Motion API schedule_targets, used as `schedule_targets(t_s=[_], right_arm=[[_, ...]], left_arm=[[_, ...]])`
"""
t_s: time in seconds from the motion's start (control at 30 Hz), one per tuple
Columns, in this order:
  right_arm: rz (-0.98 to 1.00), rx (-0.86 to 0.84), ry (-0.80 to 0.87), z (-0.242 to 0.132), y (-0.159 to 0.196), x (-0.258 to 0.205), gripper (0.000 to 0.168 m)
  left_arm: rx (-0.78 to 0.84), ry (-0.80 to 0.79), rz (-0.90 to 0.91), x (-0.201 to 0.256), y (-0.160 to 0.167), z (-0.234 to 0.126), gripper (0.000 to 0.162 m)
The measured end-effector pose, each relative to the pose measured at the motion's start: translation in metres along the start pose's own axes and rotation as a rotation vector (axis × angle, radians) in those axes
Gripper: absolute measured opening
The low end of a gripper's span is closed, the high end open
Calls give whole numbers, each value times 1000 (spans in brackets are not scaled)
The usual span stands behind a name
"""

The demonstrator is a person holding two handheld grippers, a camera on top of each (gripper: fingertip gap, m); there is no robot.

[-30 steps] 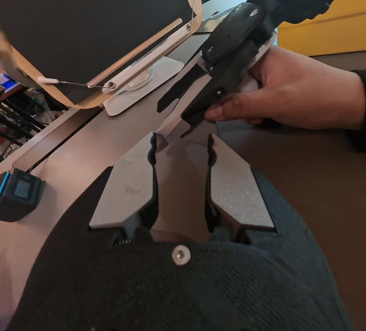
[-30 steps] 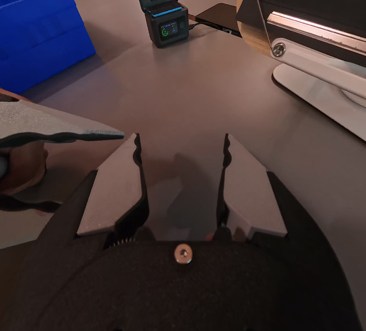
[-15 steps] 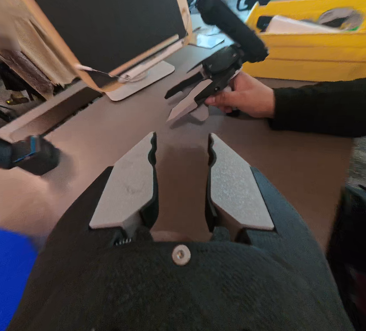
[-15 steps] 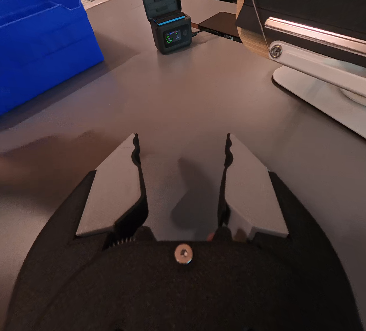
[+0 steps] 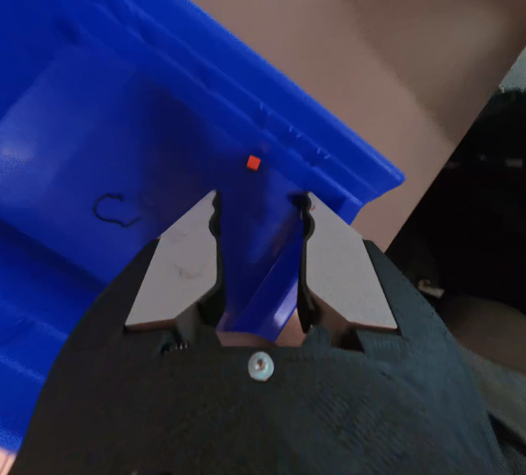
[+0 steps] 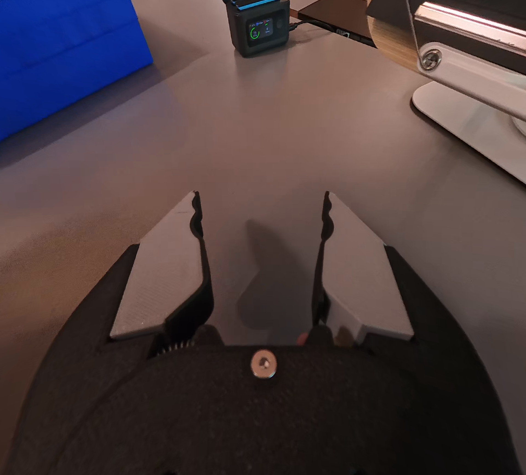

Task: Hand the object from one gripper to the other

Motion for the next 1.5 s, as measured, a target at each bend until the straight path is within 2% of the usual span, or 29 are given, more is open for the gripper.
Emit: schedule_targets(t_s=[0.13, 0.3, 0.33, 0.4, 0.43, 0.47, 0.5, 0.57, 0.63, 0.73, 0.93, 1.0, 1.13, 1.3, 1.4, 1.5], right_arm=[[19, 49, 55, -1, -7, 10, 76], [-15, 49, 92, 1, -9, 15, 76], [-13, 50, 94, 1, -9, 16, 76], [3, 56, 89, 1, -10, 19, 76], [14, 62, 82, 0, -10, 20, 76], [23, 69, 71, 0, -11, 20, 75], [30, 77, 61, -1, -11, 20, 75], [35, 84, 53, -3, -11, 20, 74], [32, 83, 53, -6, -10, 21, 74], [35, 87, 44, -9, -8, 20, 73], [76, 99, 13, -13, -8, 20, 72], [92, 101, 2, -14, -7, 20, 72], [110, 101, -28, -13, -8, 16, 71], [104, 94, -69, -12, -7, 6, 70], [83, 79, -100, -10, -7, -5, 69], [43, 66, -139, -9, -8, -20, 69]], left_arm=[[-110, 144, 19, 7, 9, 21, 57], [-255, 164, 114, 8, 22, 42, 62], [-276, 189, 117, 11, 25, 45, 70], [-268, 225, 125, 15, 22, 47, 63], [-269, 210, 127, 11, 21, 46, 62], [-274, 157, 116, 2, 21, 45, 73], [-269, 124, 98, -7, 20, 43, 75], [-265, 90, 62, -19, 23, 35, 58], [-250, 44, 33, -29, 24, 26, 60], [-192, 54, 10, -26, 18, 21, 60], [-263, 76, 43, -7, 31, 39, 58], [-260, 24, 58, -12, 30, 40, 52], [-265, -70, 59, -23, 29, 42, 23], [-225, -148, 82, -28, 28, 40, 22], [-198, -320, 124, -47, 24, 30, 22], [-98, -522, 207, -58, 6, 7, 22]])
Point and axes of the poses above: each gripper's, where its closed fingertips meet, z out along the fingers, y out of its underside, x = y × z across the jaws, the point moved 2 cm from there along -z, back along the fingers, and after that the axes turned 2 degrees about y, right-handed, at the moved point
